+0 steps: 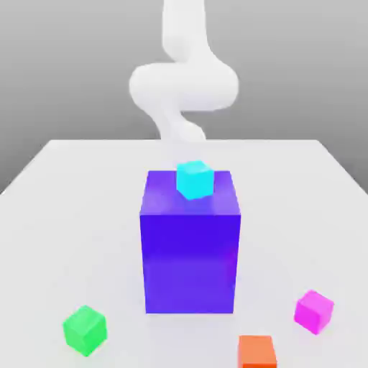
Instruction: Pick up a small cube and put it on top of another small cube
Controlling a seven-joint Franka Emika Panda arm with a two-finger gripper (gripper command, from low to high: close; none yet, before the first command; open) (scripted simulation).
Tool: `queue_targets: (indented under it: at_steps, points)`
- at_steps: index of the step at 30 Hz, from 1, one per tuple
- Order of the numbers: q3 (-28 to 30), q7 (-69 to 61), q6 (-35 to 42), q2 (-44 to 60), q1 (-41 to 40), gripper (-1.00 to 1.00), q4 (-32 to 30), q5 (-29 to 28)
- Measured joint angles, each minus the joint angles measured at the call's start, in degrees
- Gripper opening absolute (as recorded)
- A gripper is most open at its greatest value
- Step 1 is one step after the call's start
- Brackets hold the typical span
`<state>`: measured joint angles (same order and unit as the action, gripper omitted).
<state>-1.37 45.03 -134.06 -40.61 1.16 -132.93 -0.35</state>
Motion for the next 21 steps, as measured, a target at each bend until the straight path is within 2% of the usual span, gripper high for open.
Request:
queue_targets:
  at_steps: [21]
  points:
    - [-11.22, -4.51, -19.10, 44.01, 11.64, 0.00, -9.67, -6.07]
